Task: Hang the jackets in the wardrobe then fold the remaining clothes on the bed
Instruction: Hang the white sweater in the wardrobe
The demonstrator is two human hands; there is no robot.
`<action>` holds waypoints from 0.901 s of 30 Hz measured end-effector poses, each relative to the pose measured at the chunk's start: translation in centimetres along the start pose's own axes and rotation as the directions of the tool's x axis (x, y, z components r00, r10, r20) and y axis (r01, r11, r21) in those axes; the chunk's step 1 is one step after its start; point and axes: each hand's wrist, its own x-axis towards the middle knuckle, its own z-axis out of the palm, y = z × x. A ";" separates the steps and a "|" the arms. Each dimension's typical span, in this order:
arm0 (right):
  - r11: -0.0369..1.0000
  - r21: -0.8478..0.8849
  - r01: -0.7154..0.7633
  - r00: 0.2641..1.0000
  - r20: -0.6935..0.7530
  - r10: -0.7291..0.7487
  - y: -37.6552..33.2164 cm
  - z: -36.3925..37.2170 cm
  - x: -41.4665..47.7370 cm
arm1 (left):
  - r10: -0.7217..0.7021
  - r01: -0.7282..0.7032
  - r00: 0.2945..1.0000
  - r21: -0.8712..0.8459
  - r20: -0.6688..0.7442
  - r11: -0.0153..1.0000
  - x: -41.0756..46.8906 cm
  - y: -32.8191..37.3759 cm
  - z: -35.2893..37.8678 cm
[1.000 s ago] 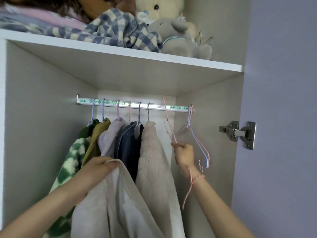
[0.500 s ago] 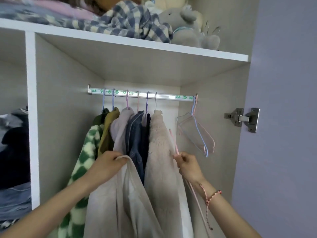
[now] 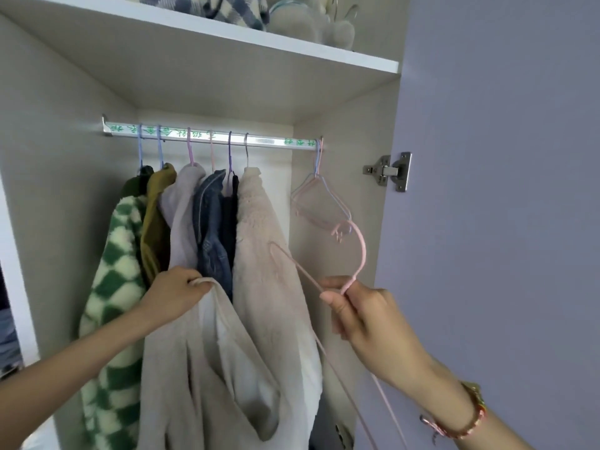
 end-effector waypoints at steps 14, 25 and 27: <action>0.940 0.324 -0.105 0.958 0.286 0.008 -3.0 0.8 -6.5 | -0.003 0.012 0.996 0.102 -0.091 0.995 -7.0 -4.5 -2.2; 0.847 0.512 -0.146 0.927 0.369 -0.064 -5.3 8.6 -6.6 | 0.065 -0.031 0.981 0.186 -0.184 0.982 -15.0 -8.5 -7.2; 0.838 0.519 -0.169 0.927 0.373 -0.044 -5.3 10.4 -5.8 | 0.160 -0.118 0.972 0.231 -0.172 0.966 -16.4 -8.5 -8.5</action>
